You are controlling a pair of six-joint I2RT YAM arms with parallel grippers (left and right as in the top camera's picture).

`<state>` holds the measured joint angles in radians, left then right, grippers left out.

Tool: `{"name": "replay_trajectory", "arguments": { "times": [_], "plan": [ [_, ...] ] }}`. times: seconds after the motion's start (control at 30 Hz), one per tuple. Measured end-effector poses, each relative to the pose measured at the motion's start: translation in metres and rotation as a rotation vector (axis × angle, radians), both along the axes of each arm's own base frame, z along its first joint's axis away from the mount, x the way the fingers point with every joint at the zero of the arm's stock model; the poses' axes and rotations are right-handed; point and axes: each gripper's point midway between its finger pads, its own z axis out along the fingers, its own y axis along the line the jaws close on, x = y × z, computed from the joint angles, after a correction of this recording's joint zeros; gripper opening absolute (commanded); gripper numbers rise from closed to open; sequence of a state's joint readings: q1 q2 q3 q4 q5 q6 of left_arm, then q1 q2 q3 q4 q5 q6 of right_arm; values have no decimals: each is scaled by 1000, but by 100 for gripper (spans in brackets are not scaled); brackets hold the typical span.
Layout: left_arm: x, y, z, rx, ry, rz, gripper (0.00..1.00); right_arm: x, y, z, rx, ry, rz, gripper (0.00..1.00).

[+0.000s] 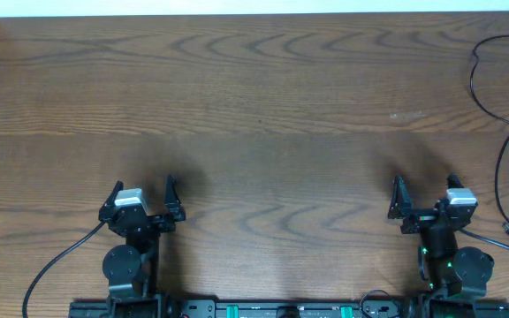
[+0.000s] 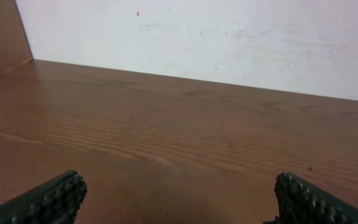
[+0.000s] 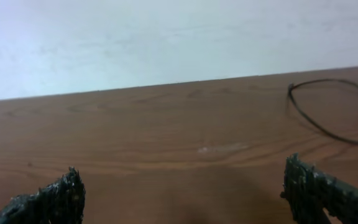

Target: Untangle cables

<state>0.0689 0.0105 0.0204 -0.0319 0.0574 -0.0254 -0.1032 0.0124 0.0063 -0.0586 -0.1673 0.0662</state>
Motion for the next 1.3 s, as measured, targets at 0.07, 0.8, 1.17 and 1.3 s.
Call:
{"name": "replay_trajectory", "arguments": {
  "times": [0.07, 0.8, 1.17, 1.3],
  "plan": [
    [0, 0, 0, 0, 0, 0, 98, 0, 1, 0, -27, -1, 6, 99],
    [0, 0, 0, 0, 0, 0, 98, 0, 1, 0, -75, -4, 8, 99],
    [1, -17, 0, 0, 0, -68, 98, 0, 13, 0, -75, -6, 57, 99],
    [1, -18, 0, 0, 0, -71, 98, 0, 13, 0, -75, -6, 57, 99]
  ]
}}
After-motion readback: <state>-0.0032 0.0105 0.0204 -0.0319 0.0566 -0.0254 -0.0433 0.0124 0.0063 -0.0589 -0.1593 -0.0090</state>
